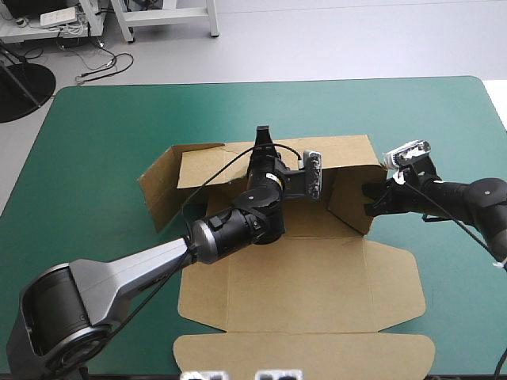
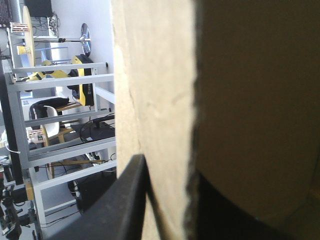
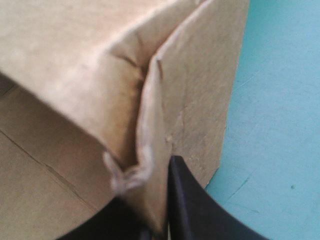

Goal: Fold the box

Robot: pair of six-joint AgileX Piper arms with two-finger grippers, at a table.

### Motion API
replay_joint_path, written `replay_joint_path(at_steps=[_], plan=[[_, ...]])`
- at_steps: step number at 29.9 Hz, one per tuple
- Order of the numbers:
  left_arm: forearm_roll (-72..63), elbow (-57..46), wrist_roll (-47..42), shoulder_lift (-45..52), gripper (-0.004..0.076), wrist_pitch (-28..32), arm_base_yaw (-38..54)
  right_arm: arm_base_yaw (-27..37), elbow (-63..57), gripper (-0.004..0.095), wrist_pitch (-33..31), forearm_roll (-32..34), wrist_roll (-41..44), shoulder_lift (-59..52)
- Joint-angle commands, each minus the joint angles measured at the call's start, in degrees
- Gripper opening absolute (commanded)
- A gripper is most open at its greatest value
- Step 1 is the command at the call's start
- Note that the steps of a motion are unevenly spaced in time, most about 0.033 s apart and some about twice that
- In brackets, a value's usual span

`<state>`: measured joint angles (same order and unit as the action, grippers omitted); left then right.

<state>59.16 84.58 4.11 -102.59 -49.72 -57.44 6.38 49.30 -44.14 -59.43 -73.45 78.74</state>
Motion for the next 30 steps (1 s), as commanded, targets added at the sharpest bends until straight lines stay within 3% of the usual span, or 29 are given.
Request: replay_joint_path(at_steps=[1,4,6,17,30], plan=[[-4.5,0.0,-0.1,1.2,0.0317,-3.7,-0.2,0.0,1.4,-0.0008,-1.9,-1.4,0.7,-1.0],[-1.4,0.0,0.3,1.2,0.0484,-3.7,-0.2,0.0,1.4,-0.0008,-2.4,0.2,1.1,-1.0],[0.5,0.0,0.4,1.2,0.0516,-3.8,-0.2,0.0,1.4,-0.0009,-2.4,1.0,2.2,-1.0],[1.1,1.3,-0.9,4.0,0.0461,-4.3,-2.9,0.0,1.4,-0.0006,-2.2,4.4,4.9,-1.0],[-1.2,2.0,-2.3,15.5,0.0454,-8.1,-13.0,0.0,1.4,-0.0005,-1.1,6.0,6.6,-1.0]])
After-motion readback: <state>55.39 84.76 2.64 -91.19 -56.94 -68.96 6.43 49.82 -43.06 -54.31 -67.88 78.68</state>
